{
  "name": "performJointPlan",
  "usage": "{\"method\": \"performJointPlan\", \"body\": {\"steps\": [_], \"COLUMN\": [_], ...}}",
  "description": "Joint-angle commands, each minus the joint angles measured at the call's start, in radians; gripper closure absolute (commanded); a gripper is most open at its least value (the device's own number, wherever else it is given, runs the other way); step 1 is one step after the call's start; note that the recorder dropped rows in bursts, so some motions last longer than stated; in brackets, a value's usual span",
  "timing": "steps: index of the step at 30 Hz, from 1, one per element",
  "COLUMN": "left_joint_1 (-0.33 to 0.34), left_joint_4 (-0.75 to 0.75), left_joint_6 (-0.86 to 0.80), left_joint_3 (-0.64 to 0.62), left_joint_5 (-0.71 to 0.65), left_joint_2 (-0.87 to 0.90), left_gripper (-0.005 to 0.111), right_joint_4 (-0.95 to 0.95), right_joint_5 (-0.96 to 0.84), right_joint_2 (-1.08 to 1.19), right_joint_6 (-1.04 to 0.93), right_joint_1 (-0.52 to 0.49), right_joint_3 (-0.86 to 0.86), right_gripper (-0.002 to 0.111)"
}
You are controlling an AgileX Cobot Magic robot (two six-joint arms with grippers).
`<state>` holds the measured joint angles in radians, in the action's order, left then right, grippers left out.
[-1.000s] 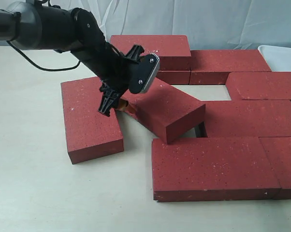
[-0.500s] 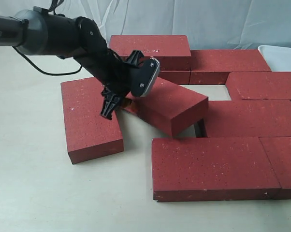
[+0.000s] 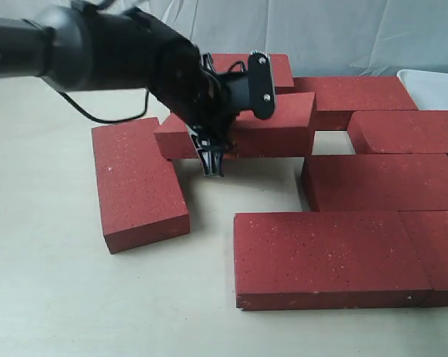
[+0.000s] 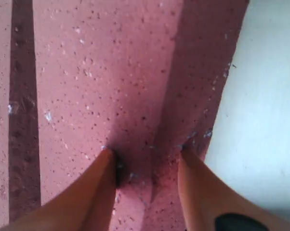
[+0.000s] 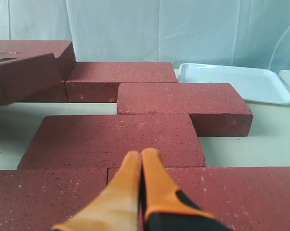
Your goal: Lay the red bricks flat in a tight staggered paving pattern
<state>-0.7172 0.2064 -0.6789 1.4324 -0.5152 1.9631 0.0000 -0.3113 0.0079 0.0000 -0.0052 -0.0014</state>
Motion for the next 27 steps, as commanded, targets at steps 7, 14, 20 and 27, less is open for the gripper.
{"method": "performJointPlan", "body": {"steps": [7,14,20,27], "left_joint_1": [-0.047,-0.01,-0.013,-0.034], "left_joint_4": [0.283,0.49,0.354,0.174], "left_joint_6": [0.312,0.591,0.446,0.362], "left_joint_3": [0.001,0.001,0.001,0.001], "left_joint_5": [0.057,-0.027,0.05,0.161], "left_joint_2": [0.12,0.134,0.137,0.159], "left_gripper": [0.106,0.106,0.106,0.106], "right_joint_4": [-0.005,-0.005,-0.005,-0.005], "right_joint_5": [0.008,0.008,0.008,0.008], "right_joint_2": [-0.008,-0.008,-0.008,-0.008], "right_joint_6": [0.0,0.0,0.0,0.0], "right_joint_1": [-0.006,-0.006,-0.006,-0.006], "right_joint_3": [0.001,0.001,0.001,0.001], "right_gripper": [0.109,0.109,0.109,0.109]}}
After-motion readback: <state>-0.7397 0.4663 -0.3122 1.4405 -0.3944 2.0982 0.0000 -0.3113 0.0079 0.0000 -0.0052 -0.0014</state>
